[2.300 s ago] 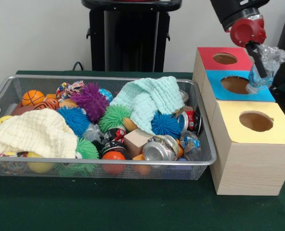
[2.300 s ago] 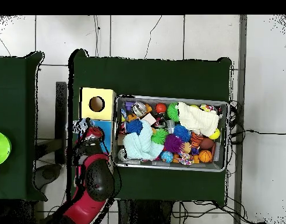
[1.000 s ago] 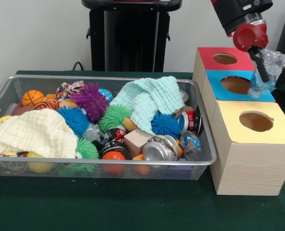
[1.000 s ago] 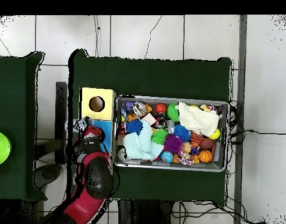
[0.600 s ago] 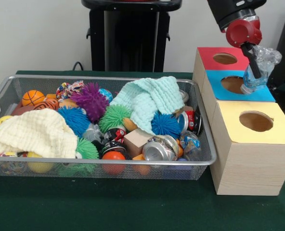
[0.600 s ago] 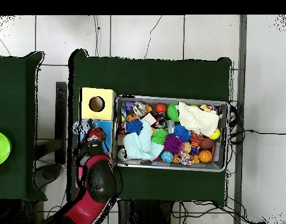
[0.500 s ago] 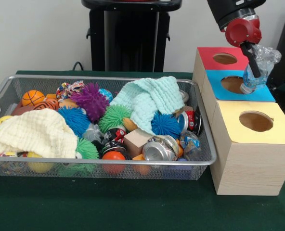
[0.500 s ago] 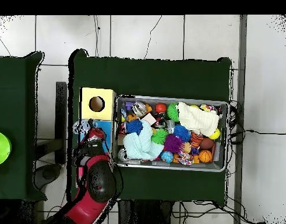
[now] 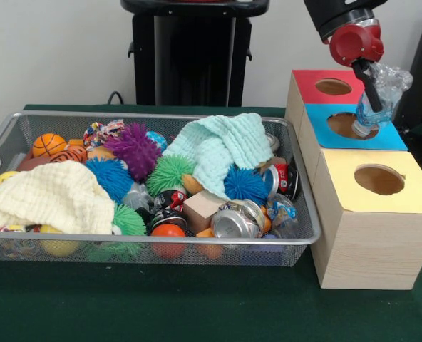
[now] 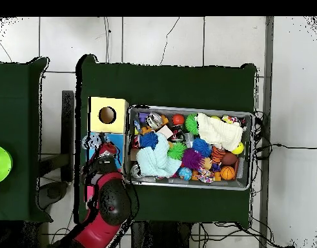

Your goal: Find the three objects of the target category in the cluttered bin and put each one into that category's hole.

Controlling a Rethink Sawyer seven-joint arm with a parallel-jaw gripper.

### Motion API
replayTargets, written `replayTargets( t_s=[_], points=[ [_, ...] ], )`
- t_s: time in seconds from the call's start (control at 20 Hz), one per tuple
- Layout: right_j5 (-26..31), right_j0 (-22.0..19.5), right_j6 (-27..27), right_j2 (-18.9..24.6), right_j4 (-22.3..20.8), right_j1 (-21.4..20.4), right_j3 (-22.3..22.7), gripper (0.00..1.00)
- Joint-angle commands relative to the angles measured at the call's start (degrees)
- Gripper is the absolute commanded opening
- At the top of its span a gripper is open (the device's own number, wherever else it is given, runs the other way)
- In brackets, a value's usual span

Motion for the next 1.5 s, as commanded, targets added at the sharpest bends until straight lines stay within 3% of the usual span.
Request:
replayTargets(
  t_s=[0.05, 0.55, 0.95, 1.5],
  points=[
    [4.9, -1.3, -3.2, 8.8, 0.4, 1.8, -1.9, 0.00],
    [6.2, 0.9, -5.2, 9.3, 5.4, 3.9, -2.1, 0.00],
    [7.7, 2.8, -4.0, 8.8, 5.7, 3.3, 0.3, 0.00],
    [9.5, 1.8, -7.6, 10.6, 6.9, 3.7, 1.0, 0.00]
  ],
)
